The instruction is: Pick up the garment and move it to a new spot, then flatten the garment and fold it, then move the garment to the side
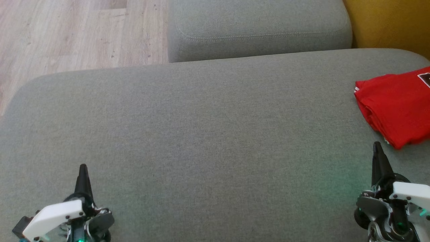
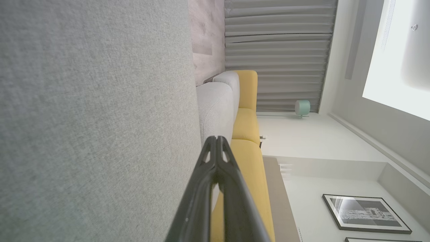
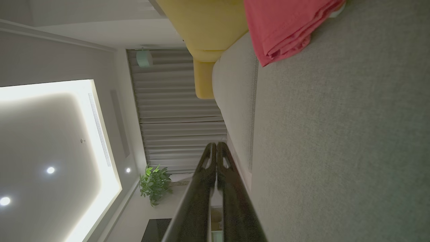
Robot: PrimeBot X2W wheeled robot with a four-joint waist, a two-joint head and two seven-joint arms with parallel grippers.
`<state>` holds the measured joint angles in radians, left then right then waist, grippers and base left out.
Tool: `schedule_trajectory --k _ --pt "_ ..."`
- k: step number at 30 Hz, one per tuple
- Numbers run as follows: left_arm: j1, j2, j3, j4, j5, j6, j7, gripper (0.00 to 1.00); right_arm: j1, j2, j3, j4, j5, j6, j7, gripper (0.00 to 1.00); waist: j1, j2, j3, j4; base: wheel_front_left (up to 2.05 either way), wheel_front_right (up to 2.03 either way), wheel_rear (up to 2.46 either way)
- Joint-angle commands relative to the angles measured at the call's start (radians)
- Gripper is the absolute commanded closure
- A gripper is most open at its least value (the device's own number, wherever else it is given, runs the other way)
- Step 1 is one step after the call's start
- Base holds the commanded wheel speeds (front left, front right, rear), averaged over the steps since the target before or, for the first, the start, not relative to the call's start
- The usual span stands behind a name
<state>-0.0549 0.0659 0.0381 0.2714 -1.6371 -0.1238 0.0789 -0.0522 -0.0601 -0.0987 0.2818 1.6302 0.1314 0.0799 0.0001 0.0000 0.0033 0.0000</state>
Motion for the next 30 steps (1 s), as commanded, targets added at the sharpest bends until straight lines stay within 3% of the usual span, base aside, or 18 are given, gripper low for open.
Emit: schedule_trajectory --k 1,30 --pt "-0.05 0.01 0.04 -0.028 -0.001 -0.007 0.006 1.0 -0.053 -0.014 0.018 -0.039 0.006 -0.001 0.006 1.0 -0.0001 0.0 0.0 0.0 0.0 0.0 0.0" --pt "-0.051 0.002 0.051 -0.027 0.008 -0.007 0.014 1.0 -0.054 -0.007 0.008 -0.038 -0.002 -0.001 0.014 1.0 -0.0001 0.0 0.0 0.0 0.0 0.0 0.0"
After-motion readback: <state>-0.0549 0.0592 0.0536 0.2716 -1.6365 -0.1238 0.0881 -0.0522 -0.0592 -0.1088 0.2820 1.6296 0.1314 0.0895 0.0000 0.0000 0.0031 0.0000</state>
